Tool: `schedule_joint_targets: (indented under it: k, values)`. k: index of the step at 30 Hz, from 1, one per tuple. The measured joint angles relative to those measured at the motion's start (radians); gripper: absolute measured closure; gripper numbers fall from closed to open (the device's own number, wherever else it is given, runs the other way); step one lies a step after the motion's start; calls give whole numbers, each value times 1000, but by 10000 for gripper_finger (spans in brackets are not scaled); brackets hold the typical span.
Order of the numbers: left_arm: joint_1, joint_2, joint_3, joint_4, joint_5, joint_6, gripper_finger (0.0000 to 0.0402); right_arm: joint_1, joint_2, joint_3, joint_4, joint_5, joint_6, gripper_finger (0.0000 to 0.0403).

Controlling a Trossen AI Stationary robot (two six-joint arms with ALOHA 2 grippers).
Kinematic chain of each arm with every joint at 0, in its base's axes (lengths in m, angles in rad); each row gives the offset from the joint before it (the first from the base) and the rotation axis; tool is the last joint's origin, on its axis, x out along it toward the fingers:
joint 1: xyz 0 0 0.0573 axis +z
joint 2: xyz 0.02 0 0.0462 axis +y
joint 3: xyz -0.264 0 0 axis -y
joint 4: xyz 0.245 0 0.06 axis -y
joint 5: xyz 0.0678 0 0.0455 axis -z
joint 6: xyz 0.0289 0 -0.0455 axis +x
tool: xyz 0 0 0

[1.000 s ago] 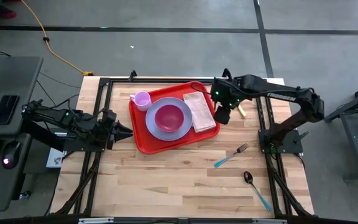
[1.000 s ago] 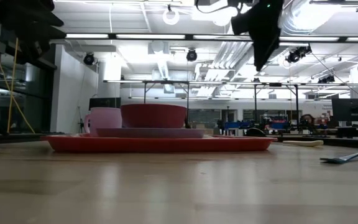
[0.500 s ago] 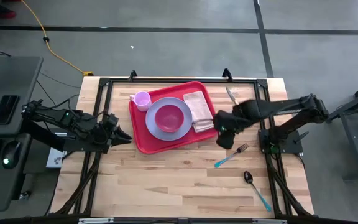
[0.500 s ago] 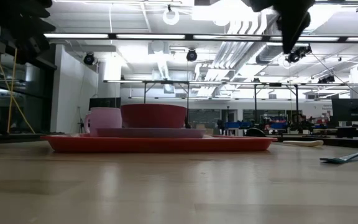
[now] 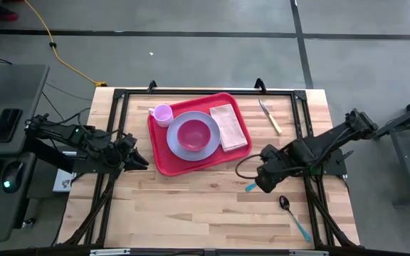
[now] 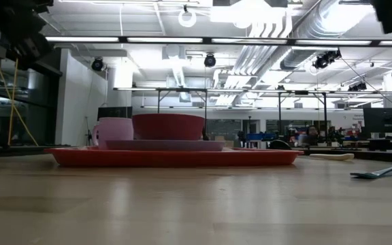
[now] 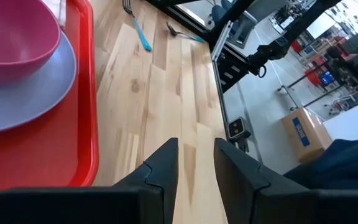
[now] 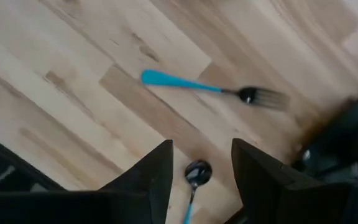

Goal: Set up tray
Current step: Put the blue fork on the brown napkin

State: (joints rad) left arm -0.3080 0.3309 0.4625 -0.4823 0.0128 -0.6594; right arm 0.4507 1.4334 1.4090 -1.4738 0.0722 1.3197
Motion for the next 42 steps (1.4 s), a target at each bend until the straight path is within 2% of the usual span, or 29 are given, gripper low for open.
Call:
schedule_joint_targets:
  k: [8, 17, 24, 30, 37, 42]
  values:
    - [0, 0, 0, -21, 0, 0, 268, 8, 0, 0, -72, 7, 216, 260]
    - [0, 0, 0, -23, -2, 0, 268, -51, -5, -20, -97, 23, 278, 260]
    - [0, 0, 0, -23, 16, 0, 268, -92, -37, -239, -46, -116, 252, 260]
    - [0, 0, 0, -23, 30, -2, 268, -93, -107, -405, 111, -94, 240, 261]
    - [0, 0, 0, -21, 29, -6, 268, -93, -239, -596, 264, -91, 314, 260]
    - [0, 0, 0, -14, -6, -26, 268, -113, -337, -697, 318, -102, 340, 260]
